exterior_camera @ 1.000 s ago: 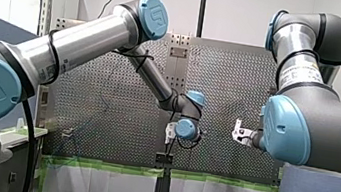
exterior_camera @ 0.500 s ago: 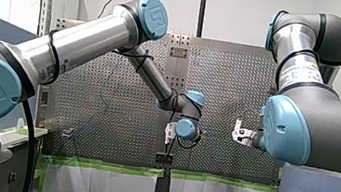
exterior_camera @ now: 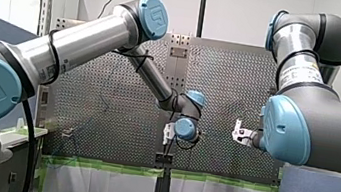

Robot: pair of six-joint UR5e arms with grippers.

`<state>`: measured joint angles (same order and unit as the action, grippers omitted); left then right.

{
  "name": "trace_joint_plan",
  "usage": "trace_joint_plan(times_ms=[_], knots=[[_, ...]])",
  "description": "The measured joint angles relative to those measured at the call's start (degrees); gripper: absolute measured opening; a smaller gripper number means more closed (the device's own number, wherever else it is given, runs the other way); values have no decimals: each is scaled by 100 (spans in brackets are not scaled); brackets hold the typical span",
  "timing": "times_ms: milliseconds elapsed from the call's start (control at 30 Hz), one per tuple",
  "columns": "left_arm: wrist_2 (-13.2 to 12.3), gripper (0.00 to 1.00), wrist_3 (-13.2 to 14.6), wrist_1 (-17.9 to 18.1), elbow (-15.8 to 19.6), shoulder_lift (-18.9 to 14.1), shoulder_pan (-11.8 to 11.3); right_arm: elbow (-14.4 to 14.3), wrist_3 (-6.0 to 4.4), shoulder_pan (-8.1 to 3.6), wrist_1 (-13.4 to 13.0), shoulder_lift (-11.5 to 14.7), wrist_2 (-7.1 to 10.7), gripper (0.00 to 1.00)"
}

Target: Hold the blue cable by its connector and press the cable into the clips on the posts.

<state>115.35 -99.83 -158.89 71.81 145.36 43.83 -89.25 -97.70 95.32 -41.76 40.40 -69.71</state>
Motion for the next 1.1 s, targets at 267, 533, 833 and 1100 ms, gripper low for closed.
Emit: trace_joint_plan(times_ms=[267,533,833,1100], knots=[[325,100,137,-143,50,-78,117,-1,3,0,16,-5,0,0],[500,100,274,49,428,-471,274,-1,-4,0,10,-8,1,0],[481,100,294,456,913,-957,344,-1,-13,-1,13,-8,1,0],[477,100,294,676,1315,-1357,380,-1,-14,-4,22,-8,0,0]])
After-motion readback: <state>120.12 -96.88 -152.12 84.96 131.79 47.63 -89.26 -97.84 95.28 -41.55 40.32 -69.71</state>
